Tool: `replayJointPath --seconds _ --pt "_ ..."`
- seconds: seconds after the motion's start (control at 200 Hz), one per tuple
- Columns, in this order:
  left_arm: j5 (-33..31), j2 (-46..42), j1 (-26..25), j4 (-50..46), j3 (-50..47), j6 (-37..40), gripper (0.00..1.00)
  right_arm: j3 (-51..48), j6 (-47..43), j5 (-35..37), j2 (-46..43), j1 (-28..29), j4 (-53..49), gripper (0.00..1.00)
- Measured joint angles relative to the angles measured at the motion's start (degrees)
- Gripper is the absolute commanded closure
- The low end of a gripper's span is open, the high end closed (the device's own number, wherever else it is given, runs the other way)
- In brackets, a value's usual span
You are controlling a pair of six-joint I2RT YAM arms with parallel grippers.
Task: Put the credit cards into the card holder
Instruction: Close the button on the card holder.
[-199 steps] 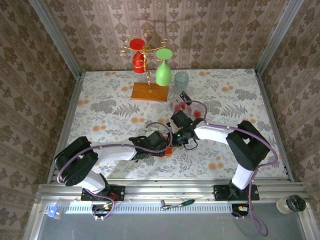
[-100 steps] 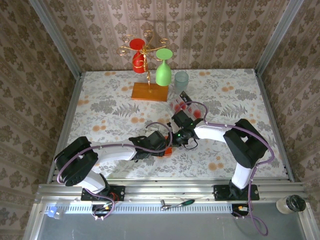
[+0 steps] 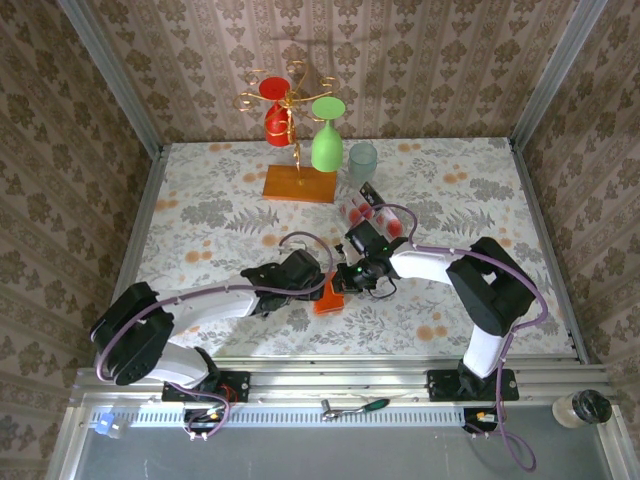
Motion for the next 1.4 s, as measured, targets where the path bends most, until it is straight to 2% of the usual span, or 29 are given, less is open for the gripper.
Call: replayJointPath --seconds 0.475,0.87,1.4 --pt "0.0 6.5 -2.4 1.9 -0.1 0.7 0.0 -1.1 0.7 0.1 -1.8 0.0 0.5 1.0" --pt "-0.9 7.5 -3.1 3.5 -0.1 0.7 0.0 -1.3 1.3 0.2 -4.5 -1.3 -1.0 1.0" --pt "-1.3 7.6 -3.3 3.7 -0.1 0.3 0.0 -1.3 1.4 -0.8 -1.6 -1.3 0.6 1.0"
